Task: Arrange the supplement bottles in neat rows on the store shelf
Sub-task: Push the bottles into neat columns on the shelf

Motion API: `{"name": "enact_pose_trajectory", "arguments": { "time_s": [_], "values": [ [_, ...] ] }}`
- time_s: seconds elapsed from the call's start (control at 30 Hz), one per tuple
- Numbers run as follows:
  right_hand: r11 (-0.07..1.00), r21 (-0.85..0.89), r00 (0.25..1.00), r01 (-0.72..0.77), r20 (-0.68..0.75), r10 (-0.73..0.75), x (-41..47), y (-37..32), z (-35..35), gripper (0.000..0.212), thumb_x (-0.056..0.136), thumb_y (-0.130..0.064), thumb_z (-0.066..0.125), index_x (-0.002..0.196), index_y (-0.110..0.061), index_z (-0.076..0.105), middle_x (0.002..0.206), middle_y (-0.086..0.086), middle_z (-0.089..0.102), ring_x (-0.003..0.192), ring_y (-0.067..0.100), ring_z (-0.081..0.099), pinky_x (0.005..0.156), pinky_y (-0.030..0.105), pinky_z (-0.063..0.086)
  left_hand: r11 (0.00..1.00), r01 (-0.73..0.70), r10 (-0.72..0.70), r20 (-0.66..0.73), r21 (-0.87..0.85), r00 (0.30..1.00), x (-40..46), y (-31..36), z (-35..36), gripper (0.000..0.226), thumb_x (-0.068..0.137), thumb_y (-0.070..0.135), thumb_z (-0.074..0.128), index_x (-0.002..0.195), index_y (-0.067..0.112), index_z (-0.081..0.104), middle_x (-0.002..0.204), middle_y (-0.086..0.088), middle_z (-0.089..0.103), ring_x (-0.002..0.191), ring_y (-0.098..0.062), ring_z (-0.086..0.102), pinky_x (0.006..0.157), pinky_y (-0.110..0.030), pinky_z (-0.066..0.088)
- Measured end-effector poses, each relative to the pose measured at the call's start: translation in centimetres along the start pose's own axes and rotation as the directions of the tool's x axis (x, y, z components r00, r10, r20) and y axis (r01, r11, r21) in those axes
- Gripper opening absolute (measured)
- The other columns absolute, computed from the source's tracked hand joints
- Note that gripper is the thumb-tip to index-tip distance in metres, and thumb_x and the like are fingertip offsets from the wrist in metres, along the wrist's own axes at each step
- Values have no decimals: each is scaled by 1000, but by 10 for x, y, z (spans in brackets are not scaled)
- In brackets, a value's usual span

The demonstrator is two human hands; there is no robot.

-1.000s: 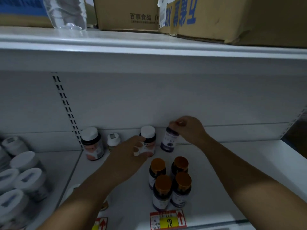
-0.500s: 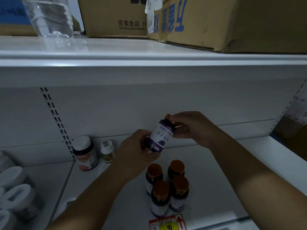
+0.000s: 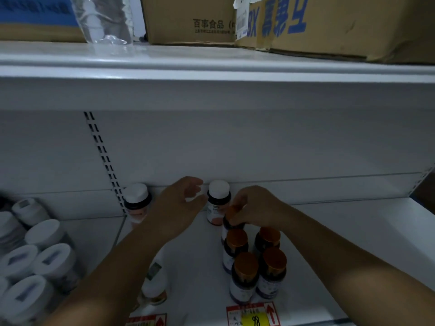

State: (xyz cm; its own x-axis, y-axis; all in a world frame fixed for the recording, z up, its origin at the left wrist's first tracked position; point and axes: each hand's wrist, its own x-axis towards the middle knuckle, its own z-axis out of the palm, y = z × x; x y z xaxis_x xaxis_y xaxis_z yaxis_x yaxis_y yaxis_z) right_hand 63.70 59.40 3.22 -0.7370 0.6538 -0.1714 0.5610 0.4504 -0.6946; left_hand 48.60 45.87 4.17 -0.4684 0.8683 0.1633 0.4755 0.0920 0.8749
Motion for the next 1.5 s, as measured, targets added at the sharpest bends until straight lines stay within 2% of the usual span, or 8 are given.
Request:
{"name": "enact_pose_trajectory", "arguments": {
  "time_s": [0.17, 0.3, 0.47, 0.77, 0.9, 1.0, 1.3, 1.5],
  "values": [
    [1000, 21, 998, -15, 55, 14, 2, 10, 4, 32, 66, -30, 80, 90, -18, 62, 101, 2, 65, 87, 9, 59, 73, 23, 50, 1000, 11, -11, -2, 6, 1000, -5, -6, -5, 21, 85, 25, 61, 100, 38, 53, 104, 15, 59, 105, -3, 54, 88, -35, 50],
    [995, -81, 998, 55, -36, -58, 18, 6, -1, 47, 73, -38, 73, 103, -3, 62, 106, 18, 65, 84, 19, 61, 59, 20, 40, 999, 32, -32, -24, -3, 999, -13, -6, -9, 23, 84, 20, 62, 98, 36, 53, 101, 14, 59, 107, -10, 55, 89, -32, 48],
    [957, -235, 972, 172, -119, -204, 54, -10, 8, 62, 83, -36, 61, 135, -11, 38, 133, 8, 48, 119, 23, 46, 87, 24, 35, 996, 76, -71, -94, 54, 993, -38, -6, -20, 24, 83, 22, 64, 105, 31, 57, 102, 16, 61, 102, -6, 59, 77, -10, 41],
    [935, -10, 901, 355, -265, -345, 36, -105, -8, 34, 69, -43, 73, 91, -18, 68, 88, -1, 65, 83, 18, 64, 71, 33, 52, 989, 71, -43, -210, 130, 977, -95, -5, -74, 43, 71, 46, 67, 110, 55, 50, 112, 33, 56, 102, 12, 51, 82, -6, 38],
    [847, 417, 943, 330, -110, -313, 12, -182, 48, 25, 69, -37, 75, 73, -14, 69, 75, 8, 69, 63, 18, 70, 56, 31, 58, 975, 4, 66, -303, 224, 951, -121, -16, -115, 66, 59, 56, 72, 107, 71, 30, 104, 43, 38, 94, 32, 37, 74, 9, 28],
    [826, 479, 943, 297, -11, -333, 5, -241, 111, 28, 73, -34, 73, 79, -7, 68, 75, 11, 70, 66, 23, 70, 57, 33, 58, 961, 57, 77, -456, 272, 886, -153, -47, -172, 66, 57, 53, 72, 118, 46, 48, 108, 20, 61, 95, 1, 60, 80, -17, 49],
    [837, 403, 844, 370, 230, -484, -3, -421, 294, 28, 67, -40, 70, 84, -17, 67, 77, 3, 70, 67, 12, 69, 59, 30, 56, 939, 214, 5, -636, 268, 772, -274, -130, -368, 64, 51, 54, 68, 109, 55, 41, 98, 18, 62, 85, 2, 58, 75, -31, 54],
    [825, 338, 858, 452, 87, -506, 13, -478, 355, 38, 52, -53, 70, 81, -29, 66, 77, -2, 69, 75, 19, 69, 71, 53, 58, 961, 194, -32, -620, 196, 784, -296, -167, -448, 54, 72, 47, 67, 119, 55, 42, 104, 42, 42, 95, 26, 42, 76, -4, 38]
  ]
}}
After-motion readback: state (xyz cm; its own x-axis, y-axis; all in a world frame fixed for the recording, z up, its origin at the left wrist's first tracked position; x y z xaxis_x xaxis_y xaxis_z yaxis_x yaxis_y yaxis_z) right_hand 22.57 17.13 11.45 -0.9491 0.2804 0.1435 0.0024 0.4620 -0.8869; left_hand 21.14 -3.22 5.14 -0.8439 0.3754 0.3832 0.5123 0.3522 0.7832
